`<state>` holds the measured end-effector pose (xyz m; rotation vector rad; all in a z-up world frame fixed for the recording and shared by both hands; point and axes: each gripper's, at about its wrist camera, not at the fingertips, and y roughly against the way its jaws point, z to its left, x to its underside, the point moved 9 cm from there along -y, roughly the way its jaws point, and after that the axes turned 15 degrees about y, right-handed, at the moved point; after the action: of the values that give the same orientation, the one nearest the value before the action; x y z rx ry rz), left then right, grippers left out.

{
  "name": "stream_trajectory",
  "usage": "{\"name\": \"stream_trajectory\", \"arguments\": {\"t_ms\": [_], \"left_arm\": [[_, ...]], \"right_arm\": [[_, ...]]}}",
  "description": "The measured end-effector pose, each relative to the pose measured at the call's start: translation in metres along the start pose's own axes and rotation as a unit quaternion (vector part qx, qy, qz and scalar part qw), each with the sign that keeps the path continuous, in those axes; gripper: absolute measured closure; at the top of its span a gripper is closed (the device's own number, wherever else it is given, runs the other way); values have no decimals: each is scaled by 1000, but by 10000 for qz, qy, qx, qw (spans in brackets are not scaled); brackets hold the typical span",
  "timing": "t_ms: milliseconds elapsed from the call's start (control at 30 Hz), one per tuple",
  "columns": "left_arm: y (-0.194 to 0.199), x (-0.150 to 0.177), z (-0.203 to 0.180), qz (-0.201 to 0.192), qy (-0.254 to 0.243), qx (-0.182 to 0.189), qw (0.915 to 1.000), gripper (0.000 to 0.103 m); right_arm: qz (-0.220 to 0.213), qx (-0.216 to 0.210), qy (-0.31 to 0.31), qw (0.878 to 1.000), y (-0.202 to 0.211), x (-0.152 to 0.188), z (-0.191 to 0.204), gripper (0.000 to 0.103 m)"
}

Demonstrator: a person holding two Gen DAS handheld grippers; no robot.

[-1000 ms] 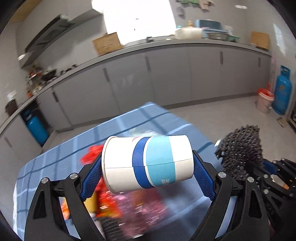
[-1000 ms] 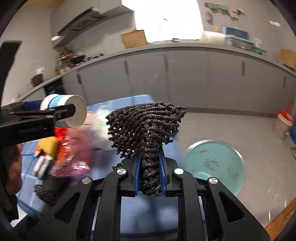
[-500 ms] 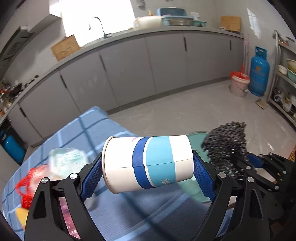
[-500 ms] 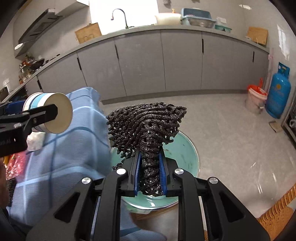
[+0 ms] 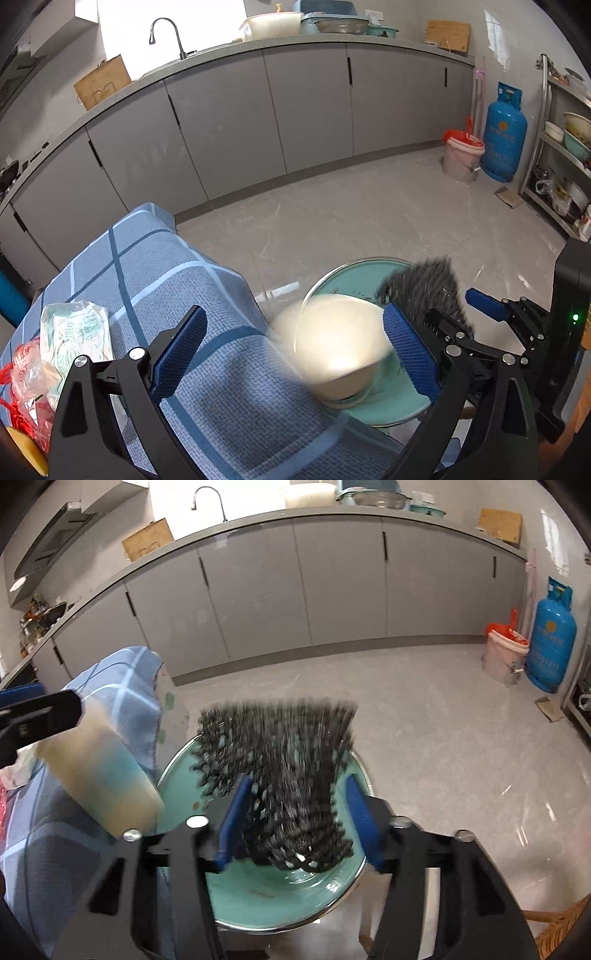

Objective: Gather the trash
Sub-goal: 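Carry the cup and mesh net to the teal bucket and release both, then grasp the yellow sponge with the left tool while the right tool reaches for the clear bag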

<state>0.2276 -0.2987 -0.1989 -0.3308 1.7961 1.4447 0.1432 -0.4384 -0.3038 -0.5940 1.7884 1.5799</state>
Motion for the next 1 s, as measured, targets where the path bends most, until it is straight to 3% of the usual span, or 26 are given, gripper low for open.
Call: {"name": "stream_trajectory", "arguments": {"t_ms": [200,433,1000], "left_arm": [[-1,-2,11,23,111,-72,9999,8],[7,-1,28,19,227,-225,9995,4],[60,-1,96,-239,719,-494,9959,4]], "right_arm": [[18,163,-120,9998,2,4,-12,35],[19,146,-170,9997,19,4,-5,28],[-545,-261,368,9975,85,-42,77,22]]}}
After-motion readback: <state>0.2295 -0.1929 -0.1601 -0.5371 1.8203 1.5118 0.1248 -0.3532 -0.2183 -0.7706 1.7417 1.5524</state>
